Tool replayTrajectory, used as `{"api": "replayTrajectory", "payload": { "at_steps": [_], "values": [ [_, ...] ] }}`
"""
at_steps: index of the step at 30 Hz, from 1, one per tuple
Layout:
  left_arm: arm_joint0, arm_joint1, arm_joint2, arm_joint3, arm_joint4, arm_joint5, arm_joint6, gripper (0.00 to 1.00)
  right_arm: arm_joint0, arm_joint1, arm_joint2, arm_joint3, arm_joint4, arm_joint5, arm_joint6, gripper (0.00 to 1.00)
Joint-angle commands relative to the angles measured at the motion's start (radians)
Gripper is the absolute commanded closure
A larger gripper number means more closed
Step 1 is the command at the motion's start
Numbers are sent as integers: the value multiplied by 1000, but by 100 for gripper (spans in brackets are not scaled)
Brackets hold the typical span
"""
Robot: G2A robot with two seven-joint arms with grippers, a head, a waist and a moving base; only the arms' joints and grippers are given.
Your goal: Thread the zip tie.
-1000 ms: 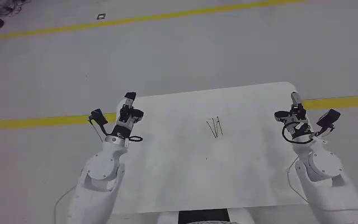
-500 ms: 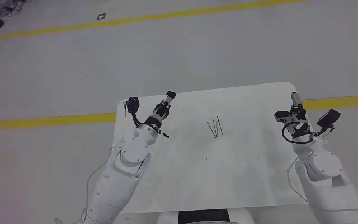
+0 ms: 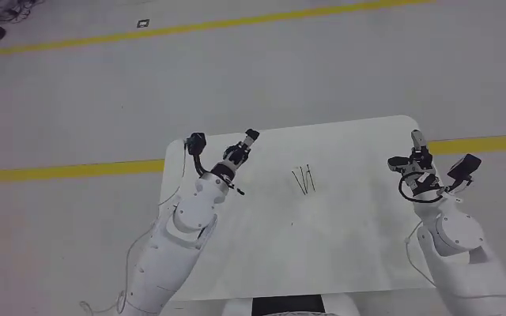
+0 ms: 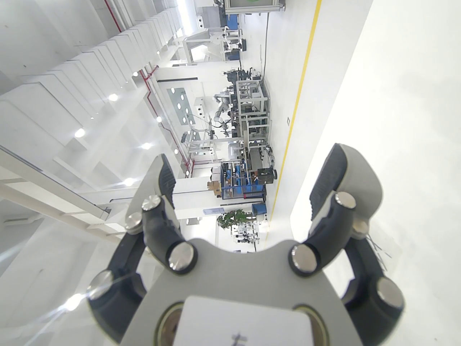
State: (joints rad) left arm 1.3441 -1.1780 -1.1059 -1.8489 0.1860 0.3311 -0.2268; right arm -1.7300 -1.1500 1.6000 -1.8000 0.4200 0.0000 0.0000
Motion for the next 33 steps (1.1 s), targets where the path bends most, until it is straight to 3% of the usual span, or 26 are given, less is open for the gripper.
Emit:
{"api": "replayTrajectory", "payload": {
  "at_steps": [1,4,6,7,22,28,33],
  "values": [
    [-48,-4,48,23,39,9,-72,0,0,0,0,0,0,0,0,0],
    [-123,-15,128,87,110,9,-169,0,0,0,0,0,0,0,0,0],
    [-164,-23,186,145,184,9,-262,0,0,0,0,0,0,0,0,0],
    [-173,-27,194,153,187,9,-283,0,0,0,0,0,0,0,0,0],
    [-175,-28,198,150,188,9,-288,0,0,0,0,0,0,0,0,0],
    [-225,-47,250,182,252,9,-431,0,0,0,0,0,0,0,0,0],
    [-261,-90,277,256,293,9,-524,0,0,0,0,0,0,0,0,0]
  ]
}}
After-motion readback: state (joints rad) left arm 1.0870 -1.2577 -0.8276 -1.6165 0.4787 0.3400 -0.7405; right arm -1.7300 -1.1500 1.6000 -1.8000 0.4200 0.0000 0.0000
